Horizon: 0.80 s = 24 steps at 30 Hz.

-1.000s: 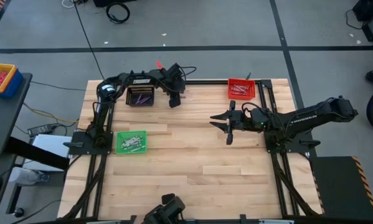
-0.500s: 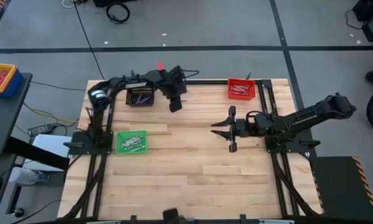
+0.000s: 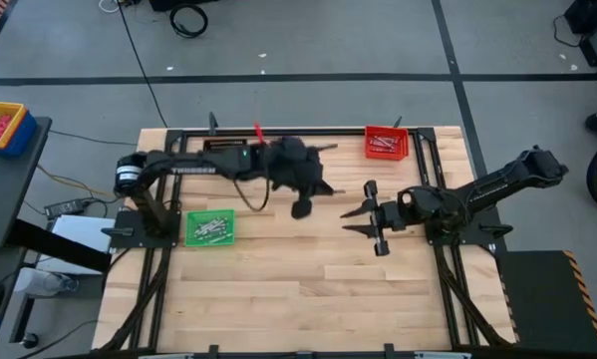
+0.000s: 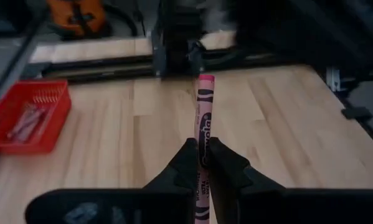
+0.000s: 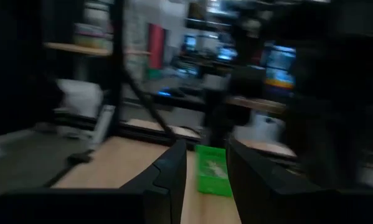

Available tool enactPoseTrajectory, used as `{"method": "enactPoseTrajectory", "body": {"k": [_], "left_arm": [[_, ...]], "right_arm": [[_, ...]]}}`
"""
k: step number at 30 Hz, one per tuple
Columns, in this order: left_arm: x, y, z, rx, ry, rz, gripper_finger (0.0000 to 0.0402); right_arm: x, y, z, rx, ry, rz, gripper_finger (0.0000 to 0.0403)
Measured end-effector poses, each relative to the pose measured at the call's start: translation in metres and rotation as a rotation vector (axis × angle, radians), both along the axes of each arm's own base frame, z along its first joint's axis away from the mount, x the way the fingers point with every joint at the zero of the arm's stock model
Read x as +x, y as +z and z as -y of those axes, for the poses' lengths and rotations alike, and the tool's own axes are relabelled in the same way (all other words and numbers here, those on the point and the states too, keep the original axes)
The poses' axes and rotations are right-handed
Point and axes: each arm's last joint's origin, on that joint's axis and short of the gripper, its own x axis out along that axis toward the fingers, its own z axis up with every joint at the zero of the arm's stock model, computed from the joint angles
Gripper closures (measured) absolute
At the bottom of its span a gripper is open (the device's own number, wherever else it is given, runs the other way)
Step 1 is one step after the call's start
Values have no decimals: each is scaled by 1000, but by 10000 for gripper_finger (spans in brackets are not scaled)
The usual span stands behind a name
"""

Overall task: Sort crayons
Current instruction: Put the pink crayon into the red bin

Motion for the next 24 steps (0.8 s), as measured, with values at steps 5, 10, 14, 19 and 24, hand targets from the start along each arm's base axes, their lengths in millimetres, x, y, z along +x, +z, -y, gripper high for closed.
{"method": "enactPoseTrajectory", "body": {"k": [5, 10, 14, 19, 24], "left_arm": [[5, 1, 28, 86, 105, 12, 374], [3, 11, 29, 47, 159, 69, 374], [5, 22, 29, 20, 170, 168, 374], [9, 33, 37, -2, 153, 291, 374], [10, 42, 48, -11, 124, 389, 374]], "right_arm": [[-2, 4, -8, 1, -87, 9, 285], [-5, 13, -20, -59, -152, 33, 285], [-9, 14, -25, -115, -288, 21, 285], [-11, 14, -24, -166, -452, -7, 285], [-12, 16, -22, -133, -509, 8, 285]]}}
